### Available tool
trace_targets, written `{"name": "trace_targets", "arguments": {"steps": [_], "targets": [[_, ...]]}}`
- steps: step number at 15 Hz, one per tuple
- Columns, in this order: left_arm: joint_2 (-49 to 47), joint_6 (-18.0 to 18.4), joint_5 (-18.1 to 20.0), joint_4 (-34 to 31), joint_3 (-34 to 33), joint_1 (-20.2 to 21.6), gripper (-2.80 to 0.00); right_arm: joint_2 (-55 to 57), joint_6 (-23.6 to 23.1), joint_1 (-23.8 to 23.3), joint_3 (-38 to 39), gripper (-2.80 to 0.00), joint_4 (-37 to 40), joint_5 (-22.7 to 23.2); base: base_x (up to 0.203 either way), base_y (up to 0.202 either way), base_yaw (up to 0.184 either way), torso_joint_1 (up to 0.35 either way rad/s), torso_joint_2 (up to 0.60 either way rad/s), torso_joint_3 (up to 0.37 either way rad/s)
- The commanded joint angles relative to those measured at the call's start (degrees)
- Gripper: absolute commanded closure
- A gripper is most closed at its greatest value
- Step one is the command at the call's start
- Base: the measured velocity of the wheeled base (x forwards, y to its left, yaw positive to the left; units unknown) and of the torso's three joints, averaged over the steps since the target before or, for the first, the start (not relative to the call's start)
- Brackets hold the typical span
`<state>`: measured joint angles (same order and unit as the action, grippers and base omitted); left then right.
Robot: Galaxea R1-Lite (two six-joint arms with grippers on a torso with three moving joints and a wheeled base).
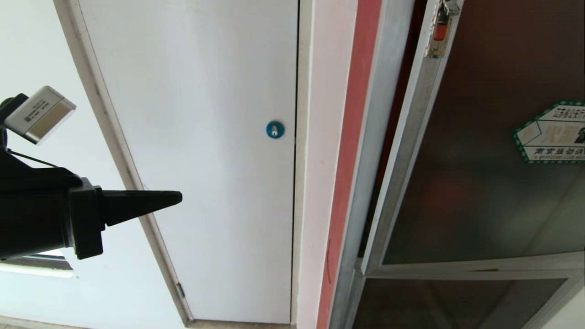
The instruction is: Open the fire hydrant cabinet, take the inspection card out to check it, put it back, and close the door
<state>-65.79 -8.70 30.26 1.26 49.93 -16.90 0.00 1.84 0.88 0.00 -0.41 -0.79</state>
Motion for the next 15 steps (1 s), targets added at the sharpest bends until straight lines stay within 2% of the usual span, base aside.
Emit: {"name": "trace_targets", "arguments": {"steps": [1,4,12,15], "targets": [[-2.2,-0.1,0.2,0.0,1.2,-0.2,0.00,0.1,0.0,0.0,0.2,0.00,0.0,0.0,0.000,0.000,0.000,0.000,0.00,0.000],[-4.0,-0.2,0.2,0.0,2.6,-2.5,0.00,0.1,0.0,0.0,0.1,0.00,0.0,0.0,0.000,0.000,0.000,0.000,0.00,0.000],[-15.4,-0.5,0.2,0.2,12.3,-13.8,0.00,0.1,0.0,0.0,0.2,0.00,0.0,0.0,0.000,0.000,0.000,0.000,0.00,0.000],[-20.1,-0.8,0.0,4.6,14.6,-18.4,0.00,0.1,0.0,0.0,0.2,0.00,0.0,0.0,0.000,0.000,0.000,0.000,0.00,0.000]]}}
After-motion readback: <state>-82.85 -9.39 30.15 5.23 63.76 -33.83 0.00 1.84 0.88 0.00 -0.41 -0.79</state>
